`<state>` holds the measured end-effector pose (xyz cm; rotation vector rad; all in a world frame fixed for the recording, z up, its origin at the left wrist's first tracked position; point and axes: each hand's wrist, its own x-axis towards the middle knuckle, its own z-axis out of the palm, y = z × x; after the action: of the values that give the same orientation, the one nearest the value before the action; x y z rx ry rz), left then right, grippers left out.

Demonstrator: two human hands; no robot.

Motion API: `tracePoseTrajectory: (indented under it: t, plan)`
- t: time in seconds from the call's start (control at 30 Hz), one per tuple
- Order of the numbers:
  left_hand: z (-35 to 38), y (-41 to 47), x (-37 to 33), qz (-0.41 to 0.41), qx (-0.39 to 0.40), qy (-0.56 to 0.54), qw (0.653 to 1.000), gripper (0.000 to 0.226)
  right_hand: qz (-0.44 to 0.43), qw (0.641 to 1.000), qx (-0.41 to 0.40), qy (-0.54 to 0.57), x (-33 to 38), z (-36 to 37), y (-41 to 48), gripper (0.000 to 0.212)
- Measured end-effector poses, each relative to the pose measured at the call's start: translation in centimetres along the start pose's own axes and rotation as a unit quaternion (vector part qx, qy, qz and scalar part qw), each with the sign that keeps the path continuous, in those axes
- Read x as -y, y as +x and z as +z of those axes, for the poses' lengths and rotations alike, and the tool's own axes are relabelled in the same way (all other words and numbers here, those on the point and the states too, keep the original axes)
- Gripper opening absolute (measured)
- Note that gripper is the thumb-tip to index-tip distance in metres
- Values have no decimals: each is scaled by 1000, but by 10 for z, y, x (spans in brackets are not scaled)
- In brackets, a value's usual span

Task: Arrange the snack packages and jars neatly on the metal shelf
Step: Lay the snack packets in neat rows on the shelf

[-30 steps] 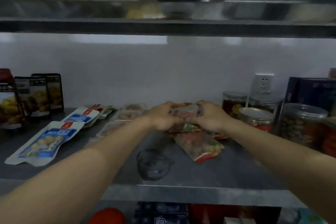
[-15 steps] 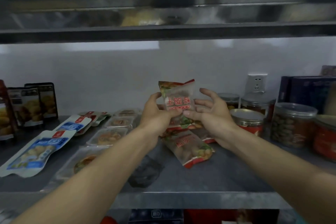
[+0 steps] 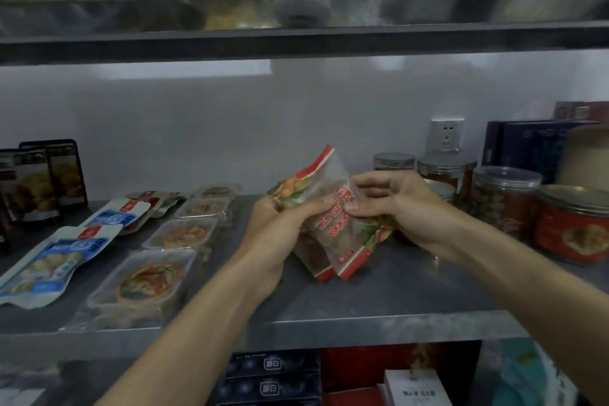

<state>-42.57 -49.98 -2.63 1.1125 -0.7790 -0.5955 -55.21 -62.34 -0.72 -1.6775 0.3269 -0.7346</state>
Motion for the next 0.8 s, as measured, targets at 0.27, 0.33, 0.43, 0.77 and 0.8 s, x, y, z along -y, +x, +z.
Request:
tracePoseTrajectory:
  t: [0.27,0.33,0.43,0.77,0.8]
  plan:
    - [16,-15,-1,-11,-92,-142,985,23,15,992,-21,128,-5,11,-15,68]
    - [14,-17,0,-21,-71,-94,993,23,5,990,-54,132,-4,10,-14,62]
    - [9,-17,-2,-38,-34,-29,998,38,-9,987,-96,125,4,2,-10,60]
    - [24,-27,14,-34,-50,-76,995,30,8,993,-56,102,-13,11,-14,56]
    - [24,-26,15,-36,-43,-76,996,31,-1,993,-64,104,-13,11,-14,50]
